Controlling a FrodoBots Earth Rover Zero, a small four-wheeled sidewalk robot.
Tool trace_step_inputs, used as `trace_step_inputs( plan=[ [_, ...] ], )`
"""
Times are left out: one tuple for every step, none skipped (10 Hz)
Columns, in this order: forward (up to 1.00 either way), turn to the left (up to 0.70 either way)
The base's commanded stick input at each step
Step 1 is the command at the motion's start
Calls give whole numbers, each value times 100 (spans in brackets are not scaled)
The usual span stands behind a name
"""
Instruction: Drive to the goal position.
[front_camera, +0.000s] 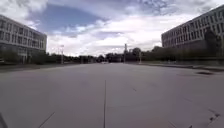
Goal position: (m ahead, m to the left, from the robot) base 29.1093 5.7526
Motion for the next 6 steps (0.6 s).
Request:
trace_step_inputs(
  plan=[
    [70, 0],
    [70, 0],
    [70, 0],
    [70, 0],
    [70, 0],
    [70, 0]
  ],
)
